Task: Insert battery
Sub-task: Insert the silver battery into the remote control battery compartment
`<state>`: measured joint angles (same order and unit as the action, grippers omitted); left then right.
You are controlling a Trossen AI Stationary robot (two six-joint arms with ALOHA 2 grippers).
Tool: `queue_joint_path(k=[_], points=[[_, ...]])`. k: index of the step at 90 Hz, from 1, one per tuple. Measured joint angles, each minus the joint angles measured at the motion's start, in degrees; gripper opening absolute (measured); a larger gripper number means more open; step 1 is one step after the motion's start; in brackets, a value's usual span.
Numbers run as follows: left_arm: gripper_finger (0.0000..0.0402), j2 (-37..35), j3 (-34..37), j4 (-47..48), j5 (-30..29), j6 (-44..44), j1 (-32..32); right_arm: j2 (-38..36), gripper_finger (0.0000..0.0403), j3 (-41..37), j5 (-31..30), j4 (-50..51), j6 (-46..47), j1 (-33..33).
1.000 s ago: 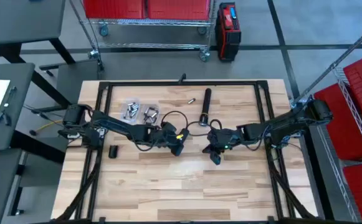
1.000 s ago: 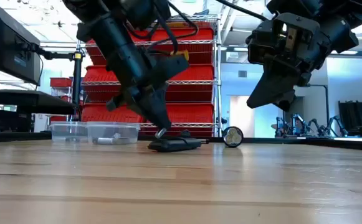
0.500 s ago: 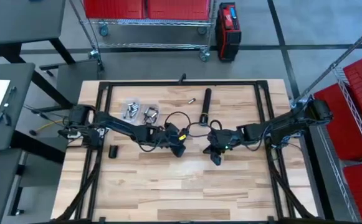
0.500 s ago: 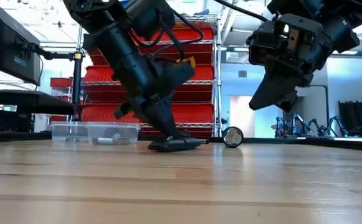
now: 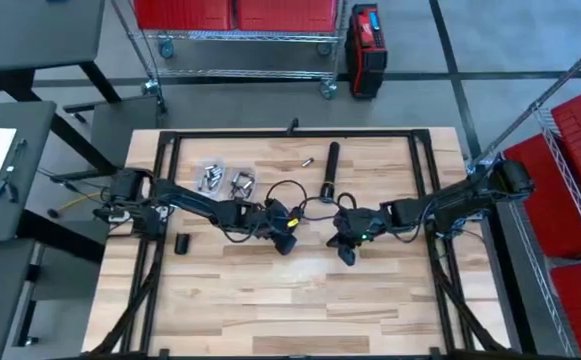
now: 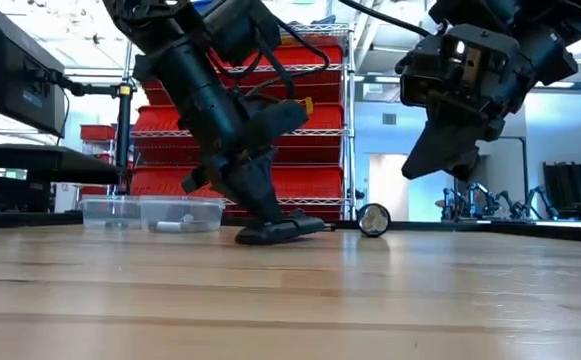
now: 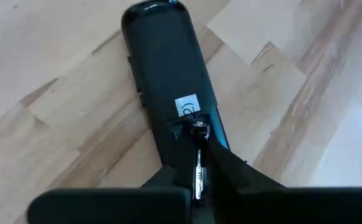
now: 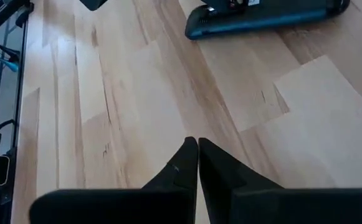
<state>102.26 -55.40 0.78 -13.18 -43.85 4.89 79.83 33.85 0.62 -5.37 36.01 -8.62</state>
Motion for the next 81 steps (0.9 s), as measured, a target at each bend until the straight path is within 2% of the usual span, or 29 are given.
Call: queue_joint_path(k=[39, 67, 81], points=[[0.0065, -0.15, -0.11, 4.7, 1.22, -2.48, 0.02, 0.0, 0.0004, 0.0, 0.01, 0.24, -0.07, 0.0], [0.0041, 0.01, -0.32, 2.65, 1.15, -0.27, -0.02, 0.0, 0.0004, 0.0, 0.02, 0.24, -0.13, 0.02], [0.0065, 0.11, -1.08, 2.82, 1.15, -0.09, -0.11, 0.0, 0.0004, 0.0, 0.02, 0.26, -0.2, 0.02]])
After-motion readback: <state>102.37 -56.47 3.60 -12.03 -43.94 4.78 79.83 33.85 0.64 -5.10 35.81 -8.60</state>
